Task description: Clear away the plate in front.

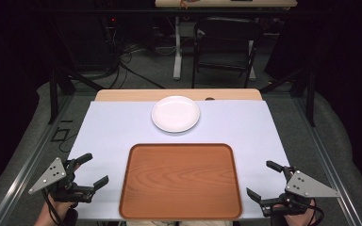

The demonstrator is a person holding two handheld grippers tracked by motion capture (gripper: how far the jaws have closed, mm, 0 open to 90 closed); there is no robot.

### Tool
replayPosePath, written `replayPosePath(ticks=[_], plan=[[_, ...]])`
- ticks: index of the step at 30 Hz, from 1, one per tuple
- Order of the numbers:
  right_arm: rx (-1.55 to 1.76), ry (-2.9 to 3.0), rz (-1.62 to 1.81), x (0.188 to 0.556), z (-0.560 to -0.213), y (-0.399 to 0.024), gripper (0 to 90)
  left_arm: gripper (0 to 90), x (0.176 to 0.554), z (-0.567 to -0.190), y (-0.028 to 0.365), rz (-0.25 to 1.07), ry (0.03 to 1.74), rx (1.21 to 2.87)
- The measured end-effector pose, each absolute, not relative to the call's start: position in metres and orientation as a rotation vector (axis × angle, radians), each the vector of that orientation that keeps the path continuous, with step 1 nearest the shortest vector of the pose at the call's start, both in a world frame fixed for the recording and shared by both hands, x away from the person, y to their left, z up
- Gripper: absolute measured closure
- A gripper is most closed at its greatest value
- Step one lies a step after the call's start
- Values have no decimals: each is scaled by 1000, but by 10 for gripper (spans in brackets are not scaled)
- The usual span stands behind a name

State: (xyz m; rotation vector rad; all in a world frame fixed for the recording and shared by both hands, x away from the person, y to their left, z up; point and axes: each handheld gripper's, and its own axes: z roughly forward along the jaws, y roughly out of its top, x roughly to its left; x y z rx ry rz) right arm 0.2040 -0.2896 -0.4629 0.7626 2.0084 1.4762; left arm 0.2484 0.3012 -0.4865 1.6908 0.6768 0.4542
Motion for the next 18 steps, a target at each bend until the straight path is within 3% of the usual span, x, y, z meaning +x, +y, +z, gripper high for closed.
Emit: replayPosePath(ticks=[18], plan=[[797, 2057, 1423, 208, -465, -285, 0, 0, 254, -486, 287, 428, 673, 1727]])
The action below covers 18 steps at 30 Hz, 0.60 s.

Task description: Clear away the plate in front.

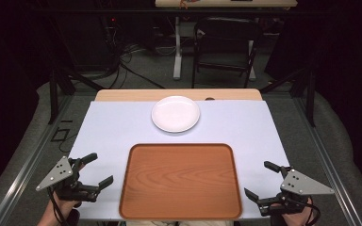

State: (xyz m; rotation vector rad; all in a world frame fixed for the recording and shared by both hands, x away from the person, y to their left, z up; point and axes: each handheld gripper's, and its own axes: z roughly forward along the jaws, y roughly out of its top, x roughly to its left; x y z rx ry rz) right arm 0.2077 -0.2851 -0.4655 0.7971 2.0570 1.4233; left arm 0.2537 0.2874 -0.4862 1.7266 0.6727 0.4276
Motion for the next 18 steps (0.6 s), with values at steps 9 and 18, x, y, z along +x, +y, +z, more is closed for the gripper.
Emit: replayPosePath(ticks=[9, 18], plan=[[803, 2081, 1385, 210, -467, -283, 0, 0, 263, -486, 277, 431, 752, 1763], [810, 2088, 1352, 211, -467, -281, 0, 0, 274, -488, 266, 446, 824, 1769]])
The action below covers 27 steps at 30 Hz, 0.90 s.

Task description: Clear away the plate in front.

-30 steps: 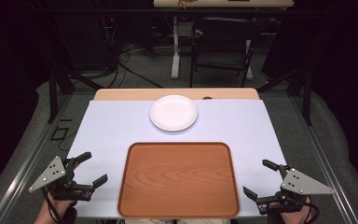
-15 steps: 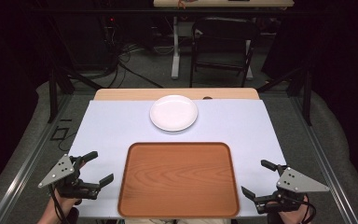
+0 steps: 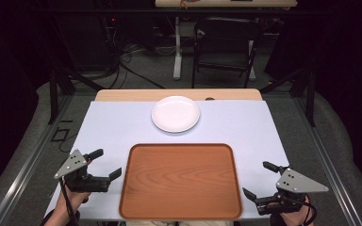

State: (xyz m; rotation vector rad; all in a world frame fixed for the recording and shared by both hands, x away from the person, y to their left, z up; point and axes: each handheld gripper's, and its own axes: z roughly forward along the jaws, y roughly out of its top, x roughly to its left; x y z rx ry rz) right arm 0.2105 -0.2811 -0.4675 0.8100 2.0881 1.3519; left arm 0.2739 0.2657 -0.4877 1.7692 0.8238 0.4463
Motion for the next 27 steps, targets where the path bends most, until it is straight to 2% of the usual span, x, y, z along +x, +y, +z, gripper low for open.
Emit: replayPosePath(ticks=[10, 27], plan=[[825, 2111, 1327, 212, -469, -279, 0, 0, 290, -490, 242, 423, 801, 1840], [833, 2125, 1306, 213, -470, -278, 0, 0, 317, -496, 219, 348, 819, 1836]])
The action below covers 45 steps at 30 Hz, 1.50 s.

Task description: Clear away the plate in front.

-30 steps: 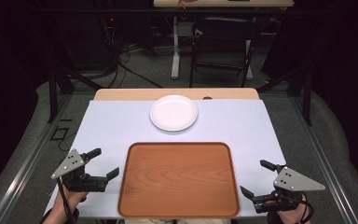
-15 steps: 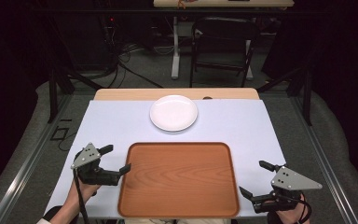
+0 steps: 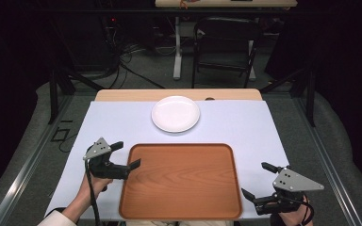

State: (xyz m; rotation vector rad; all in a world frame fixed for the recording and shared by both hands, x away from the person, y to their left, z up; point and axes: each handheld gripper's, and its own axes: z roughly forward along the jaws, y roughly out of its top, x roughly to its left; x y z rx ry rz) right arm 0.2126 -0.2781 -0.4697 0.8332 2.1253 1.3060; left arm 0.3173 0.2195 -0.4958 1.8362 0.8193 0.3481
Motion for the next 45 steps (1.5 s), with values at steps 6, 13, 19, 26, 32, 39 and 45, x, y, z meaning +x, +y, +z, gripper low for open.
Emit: replayPosePath(ticks=[6, 13, 19, 26, 32, 39, 45], plan=[[832, 2126, 1302, 213, -470, -278, 0, 0, 327, -500, 206, 317, 844, 1866], [832, 2129, 1299, 213, -470, -278, 0, 0, 339, -503, 183, 288, 854, 1900], [831, 2130, 1295, 213, -470, -278, 0, 0, 348, -505, 167, 272, 879, 1899], [835, 2131, 1294, 213, -470, -278, 0, 0, 359, -507, 153, 223, 956, 1872], [830, 2133, 1292, 212, -470, -278, 0, 0, 373, -504, 138, 209, 1041, 1836], [830, 2134, 1293, 213, -470, -277, 0, 1, 386, -507, 128, 152, 1115, 1777], [823, 2139, 1288, 213, -471, -277, 0, 1, 400, -510, 121, 72, 1231, 1701]])
